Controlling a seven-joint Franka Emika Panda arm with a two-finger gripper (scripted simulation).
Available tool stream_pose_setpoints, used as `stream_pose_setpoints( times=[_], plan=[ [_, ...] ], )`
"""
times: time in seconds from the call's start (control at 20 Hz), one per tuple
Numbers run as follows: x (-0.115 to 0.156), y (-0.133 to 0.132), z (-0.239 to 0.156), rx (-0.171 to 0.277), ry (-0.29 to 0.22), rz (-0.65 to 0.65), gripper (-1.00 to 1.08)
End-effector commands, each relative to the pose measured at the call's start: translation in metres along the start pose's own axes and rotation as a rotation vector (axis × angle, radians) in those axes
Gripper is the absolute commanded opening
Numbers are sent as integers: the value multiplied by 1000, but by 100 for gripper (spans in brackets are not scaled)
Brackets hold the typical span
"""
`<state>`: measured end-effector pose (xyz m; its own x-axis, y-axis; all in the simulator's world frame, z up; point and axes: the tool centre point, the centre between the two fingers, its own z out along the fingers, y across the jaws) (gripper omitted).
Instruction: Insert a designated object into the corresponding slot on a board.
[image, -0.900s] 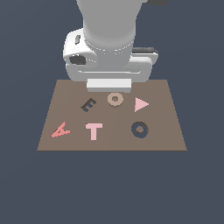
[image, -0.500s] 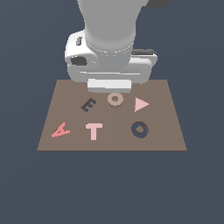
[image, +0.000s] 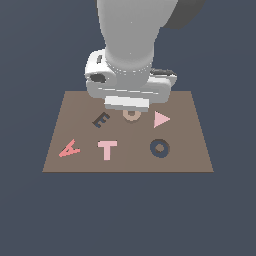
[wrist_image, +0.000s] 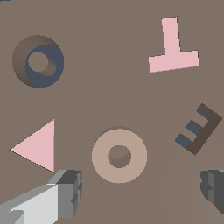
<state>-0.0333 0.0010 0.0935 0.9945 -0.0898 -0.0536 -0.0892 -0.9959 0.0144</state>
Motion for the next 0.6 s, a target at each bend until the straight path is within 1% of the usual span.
stream_pose_setpoints(
  times=[0.0, 0.3, 0.55],
  plan=[
    [-2, -3, 12, 5, 15, 27, 100],
    [-3, -9, 34, 13, 42, 74, 100],
    [-3, -11, 44, 17, 53, 93, 100]
  ],
)
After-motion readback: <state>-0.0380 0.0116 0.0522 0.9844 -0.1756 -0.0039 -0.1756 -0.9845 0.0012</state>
